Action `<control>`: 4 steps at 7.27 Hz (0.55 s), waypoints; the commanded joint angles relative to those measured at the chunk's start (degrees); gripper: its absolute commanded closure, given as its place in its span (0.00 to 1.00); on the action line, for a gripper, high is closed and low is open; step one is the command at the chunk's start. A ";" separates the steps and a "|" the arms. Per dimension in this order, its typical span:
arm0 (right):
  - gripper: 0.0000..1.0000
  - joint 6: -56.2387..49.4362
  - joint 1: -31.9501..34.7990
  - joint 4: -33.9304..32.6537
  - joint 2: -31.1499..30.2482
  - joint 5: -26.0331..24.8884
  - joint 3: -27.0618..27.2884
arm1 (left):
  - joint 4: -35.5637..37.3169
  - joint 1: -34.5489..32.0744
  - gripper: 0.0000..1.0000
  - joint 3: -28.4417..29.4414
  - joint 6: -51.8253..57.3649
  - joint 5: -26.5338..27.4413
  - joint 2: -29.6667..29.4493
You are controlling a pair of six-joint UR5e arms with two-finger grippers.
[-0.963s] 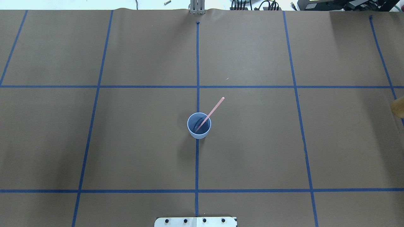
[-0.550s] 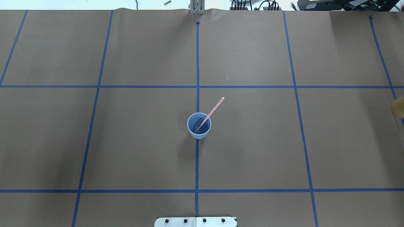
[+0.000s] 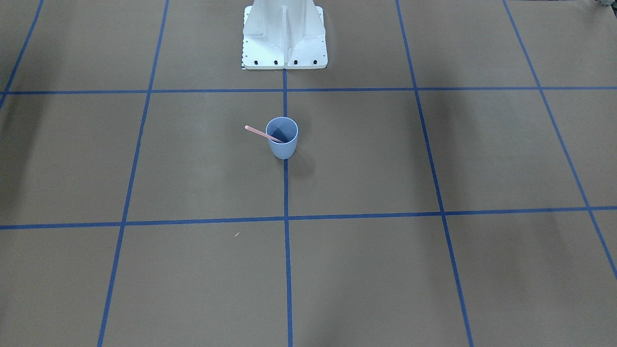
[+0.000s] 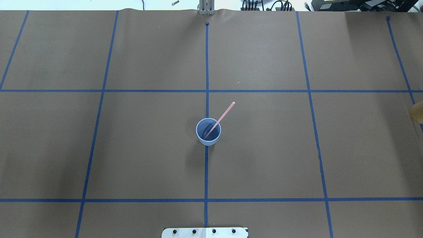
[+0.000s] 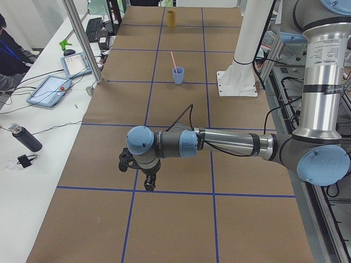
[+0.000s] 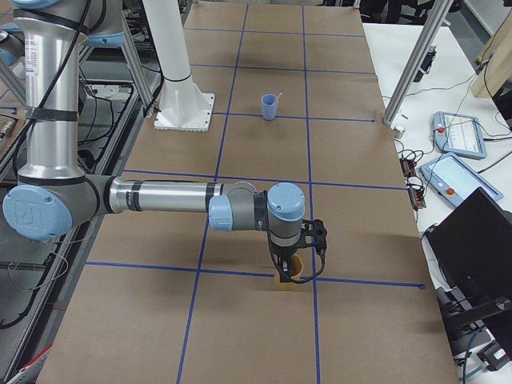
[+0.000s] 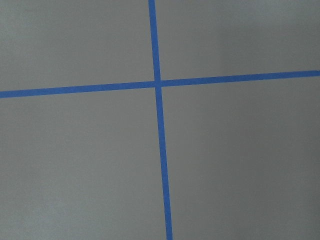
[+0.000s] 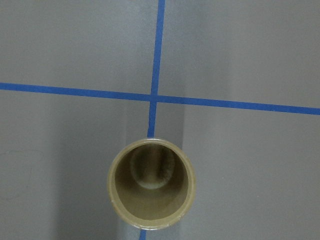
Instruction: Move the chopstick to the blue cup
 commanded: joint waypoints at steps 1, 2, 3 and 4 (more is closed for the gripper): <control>0.00 0.04 0.00 0.89 -0.10 0.22 0.01 | 0.00 -0.09 0.01 0.00 0.00 0.00 0.00; 0.00 0.04 0.00 0.97 -0.10 0.22 0.01 | 0.00 -0.35 0.01 0.00 0.00 0.00 0.00; 0.00 0.04 0.00 0.97 -0.10 0.22 0.01 | 0.00 -0.44 0.01 0.00 0.00 0.00 -0.09; 0.00 0.04 0.00 0.97 -0.10 0.13 0.01 | 0.00 -0.44 0.01 -0.09 0.00 0.00 -0.09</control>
